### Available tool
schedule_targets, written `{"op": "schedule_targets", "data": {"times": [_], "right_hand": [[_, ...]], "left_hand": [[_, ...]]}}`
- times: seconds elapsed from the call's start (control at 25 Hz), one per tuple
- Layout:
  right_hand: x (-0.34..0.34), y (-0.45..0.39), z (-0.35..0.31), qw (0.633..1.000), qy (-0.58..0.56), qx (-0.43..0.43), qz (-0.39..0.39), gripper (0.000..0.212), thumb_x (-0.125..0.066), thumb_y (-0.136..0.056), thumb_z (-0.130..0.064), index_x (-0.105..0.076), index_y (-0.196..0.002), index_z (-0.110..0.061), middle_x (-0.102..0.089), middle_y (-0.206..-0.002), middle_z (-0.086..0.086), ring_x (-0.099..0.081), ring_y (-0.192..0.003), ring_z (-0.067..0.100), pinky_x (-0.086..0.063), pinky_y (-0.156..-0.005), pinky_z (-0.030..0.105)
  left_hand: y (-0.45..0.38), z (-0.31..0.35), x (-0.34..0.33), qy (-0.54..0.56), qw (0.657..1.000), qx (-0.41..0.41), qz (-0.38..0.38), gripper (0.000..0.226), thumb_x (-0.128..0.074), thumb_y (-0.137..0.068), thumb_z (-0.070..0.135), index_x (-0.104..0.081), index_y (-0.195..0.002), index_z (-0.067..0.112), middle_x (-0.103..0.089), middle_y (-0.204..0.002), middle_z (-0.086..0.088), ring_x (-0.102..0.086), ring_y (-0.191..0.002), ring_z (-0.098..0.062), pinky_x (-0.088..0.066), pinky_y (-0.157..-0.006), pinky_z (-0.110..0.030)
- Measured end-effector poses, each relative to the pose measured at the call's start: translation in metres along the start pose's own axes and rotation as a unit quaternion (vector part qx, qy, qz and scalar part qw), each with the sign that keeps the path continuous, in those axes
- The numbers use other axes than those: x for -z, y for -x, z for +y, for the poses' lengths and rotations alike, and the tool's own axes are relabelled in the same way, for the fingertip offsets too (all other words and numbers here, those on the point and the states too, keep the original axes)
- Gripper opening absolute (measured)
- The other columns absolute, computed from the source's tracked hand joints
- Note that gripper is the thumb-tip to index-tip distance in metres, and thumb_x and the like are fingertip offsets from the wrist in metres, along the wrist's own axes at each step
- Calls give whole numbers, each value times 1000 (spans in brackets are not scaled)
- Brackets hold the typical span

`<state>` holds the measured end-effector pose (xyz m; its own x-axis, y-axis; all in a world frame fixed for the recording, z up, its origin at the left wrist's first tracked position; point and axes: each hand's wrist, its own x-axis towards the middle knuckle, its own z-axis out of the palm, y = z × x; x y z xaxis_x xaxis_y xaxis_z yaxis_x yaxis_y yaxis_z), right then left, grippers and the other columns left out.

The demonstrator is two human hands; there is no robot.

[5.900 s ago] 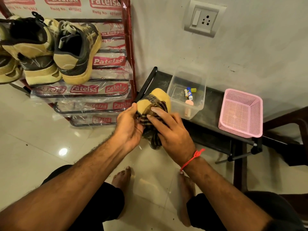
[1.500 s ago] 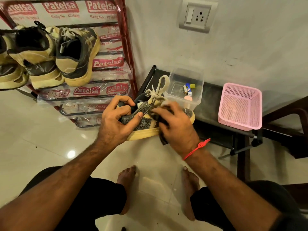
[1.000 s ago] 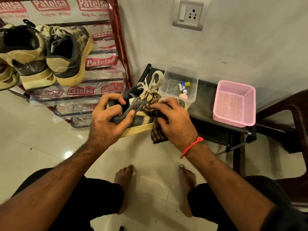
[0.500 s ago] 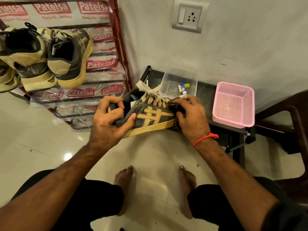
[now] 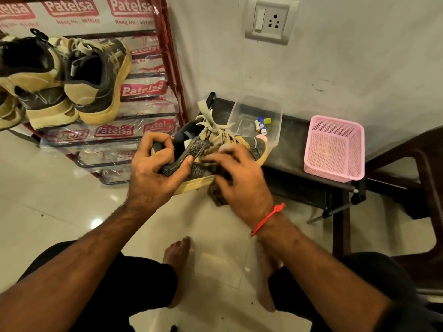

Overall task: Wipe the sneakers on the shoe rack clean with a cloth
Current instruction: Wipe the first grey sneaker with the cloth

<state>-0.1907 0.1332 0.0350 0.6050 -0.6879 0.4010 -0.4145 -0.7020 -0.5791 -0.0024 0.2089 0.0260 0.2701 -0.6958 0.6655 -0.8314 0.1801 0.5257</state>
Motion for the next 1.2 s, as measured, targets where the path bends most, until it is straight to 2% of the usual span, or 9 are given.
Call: {"op": "schedule_targets", "data": {"times": [0.12, 0.28, 0.48, 0.6, 0.68, 0.76, 0.88, 1.04, 1.2], "right_hand": [[2, -3, 7, 998, 22, 62, -23, 32, -58, -86, -10, -70, -115, -9, -57, -122, 15, -58, -113, 29, -54, -95, 34], [31, -22, 66, 989, 69, -132, 24, 35, -61, -85, 4, -72, -116, -10, -56, -120, 14, -57, -111, 31, -53, -99, 46], [-2, 0, 10, 999, -10, 38, -8, 32, -67, -80, -1, -73, -111, -8, -59, -118, 14, -58, -111, 25, -50, -99, 30], [15, -16, 55, 996, 27, -81, 41, 35, -63, -81, 5, -73, -112, -8, -57, -117, 15, -58, -109, 29, -53, -99, 41], [19, -14, 59, 990, 38, -124, 57, 36, -64, -81, 5, -73, -113, -9, -58, -115, 14, -57, -108, 26, -51, -102, 40], [2, -5, 25, 997, 16, -49, 48, 37, -66, -78, 2, -73, -113, -9, -58, -114, 15, -56, -108, 23, -45, -103, 26], [-6, 2, 4, 998, -12, 57, 8, 35, -69, -79, -1, -72, -112, -8, -59, -117, 16, -58, -109, 25, -48, -97, 27], [18, -13, 56, 992, 32, -101, 70, 36, -65, -79, 6, -73, -111, -8, -57, -117, 16, -59, -110, 29, -54, -98, 45], [-5, -2, 11, 1000, -11, 3, 27, 37, -68, -76, 1, -72, -113, -7, -58, -115, 15, -55, -112, 22, -43, -105, 19]], "left_hand": [[0, -3, 5, 8, 1000, 5, 6, 30, -77, -87, 17, -57, -68, 4, -48, -101, -8, -50, -96, -5, -46, -77, -15], [3, -1, 5, -3, 1000, -8, -3, 34, -76, -87, 20, -55, -65, 6, -51, -98, -10, -56, -90, -23, -45, -73, -17], [-1, 0, 3, 5, 1000, 5, 4, 31, -78, -86, 15, -56, -66, 4, -50, -97, -12, -54, -91, -21, -46, -75, -19], [2, -2, 6, -5, 1000, 15, 1, 32, -78, -86, 16, -55, -66, 5, -52, -96, -15, -56, -91, -24, -49, -73, -23], [5, -1, 2, -14, 1000, 16, -4, 33, -79, -86, 18, -55, -67, 7, -52, -96, -16, -53, -87, -21, -47, -72, -21], [5, 2, -2, -12, 1000, 19, -5, 32, -79, -85, 17, -55, -67, 7, -52, -95, -16, -50, -85, -19, -44, -71, -19], [2, 1, 1, -1, 999, 34, -1, 33, -78, -86, 19, -55, -67, 6, -50, -97, -13, -53, -89, -21, -46, -71, -21], [3, -4, 8, -17, 999, 43, 5, 37, -78, -87, 22, -53, -65, 5, -51, -96, -13, -54, -86, -27, -48, -66, -37], [2, 3, 4, -19, 998, 59, -3, 38, -77, -87, 25, -54, -66, 4, -51, -97, -11, -54, -87, -25, -50, -68, -37]]}}
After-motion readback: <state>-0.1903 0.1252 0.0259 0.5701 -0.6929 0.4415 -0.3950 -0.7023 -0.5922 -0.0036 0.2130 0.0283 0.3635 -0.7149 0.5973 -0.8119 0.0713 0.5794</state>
